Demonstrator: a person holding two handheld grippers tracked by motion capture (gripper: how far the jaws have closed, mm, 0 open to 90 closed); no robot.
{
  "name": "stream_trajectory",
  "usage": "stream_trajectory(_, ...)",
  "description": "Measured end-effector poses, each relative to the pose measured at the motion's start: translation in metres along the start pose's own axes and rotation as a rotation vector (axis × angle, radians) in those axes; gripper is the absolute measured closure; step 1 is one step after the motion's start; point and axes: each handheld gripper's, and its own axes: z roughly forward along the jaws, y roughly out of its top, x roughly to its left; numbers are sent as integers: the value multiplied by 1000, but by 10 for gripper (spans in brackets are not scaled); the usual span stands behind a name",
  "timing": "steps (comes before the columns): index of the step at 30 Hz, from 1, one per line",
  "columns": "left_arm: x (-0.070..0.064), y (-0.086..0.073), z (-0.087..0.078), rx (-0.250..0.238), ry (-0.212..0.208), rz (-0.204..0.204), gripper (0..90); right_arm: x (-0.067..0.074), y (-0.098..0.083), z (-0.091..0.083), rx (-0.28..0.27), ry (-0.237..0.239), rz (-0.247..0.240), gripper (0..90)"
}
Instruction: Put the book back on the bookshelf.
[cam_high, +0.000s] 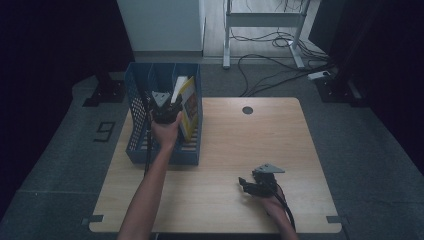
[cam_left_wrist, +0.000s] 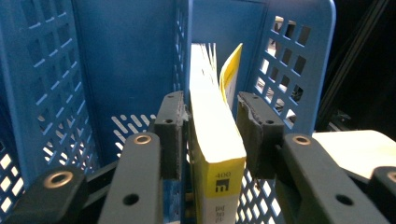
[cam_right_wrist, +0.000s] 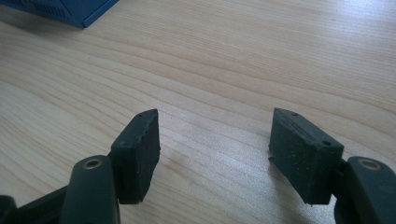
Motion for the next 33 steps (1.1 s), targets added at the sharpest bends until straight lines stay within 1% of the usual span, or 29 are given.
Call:
stream_trajectory(3, -1, -1, -1, -4, -3, 2, 588, 0, 0, 0, -1, 1, -1, 329)
stream_trajectory(6, -2, 0, -4, 1, -31, -3, 530, -2, 0, 0, -1, 2, 0, 330)
stream_trajectory(10, -2, 1, -8, 13, -64, -7, 491, -3, 0, 0, -3, 2, 3, 330)
stream_trajectory(12, -1, 2, -10, 16, -69, -8, 480, -3, 0, 0, -3, 2, 1, 330)
stream_trajectory(13, 1, 1, -14, 10, -80, -18, 479, -2, 0, 0, -2, -1, -1, 329)
stream_trajectory(15, 4, 1, -19, 6, -94, -23, 473, -2, 0, -1, -1, -2, 1, 329)
stream_trajectory(16, 4, 1, -19, 6, -94, -23, 469, -2, 0, -1, -1, -2, 1, 329)
stream_trajectory(17, 7, 1, -23, 11, -117, -34, 465, -2, -1, -1, -2, -6, 1, 330)
stream_trajectory(19, 9, 1, -25, 14, -125, -39, 461, -2, 0, -1, 0, -7, 0, 330)
stream_trajectory(20, 12, 0, -29, 18, -141, -51, 460, -2, 0, -1, 0, -8, 1, 329)
stream_trajectory(21, 12, 0, -29, 18, -141, -51, 458, -2, 0, -1, 0, -10, 0, 329)
stream_trajectory(22, 15, -1, -32, 26, -164, -68, 457, -1, -1, -1, 0, -11, -1, 329)
stream_trajectory(23, 15, -2, -34, 27, -172, -74, 457, -1, -1, -1, 0, -11, -1, 329)
stream_trajectory(27, 16, -6, -39, 41, -188, -66, 457, -2, -1, -1, -1, -12, 1, 329)
stream_trajectory(30, 15, -10, -43, 60, -203, -60, 430, -2, -1, -2, -1, -13, 2, 329)
stream_trajectory(33, 14, -13, -48, 62, -213, -56, 425, -3, -1, -2, -3, -17, 2, 329)
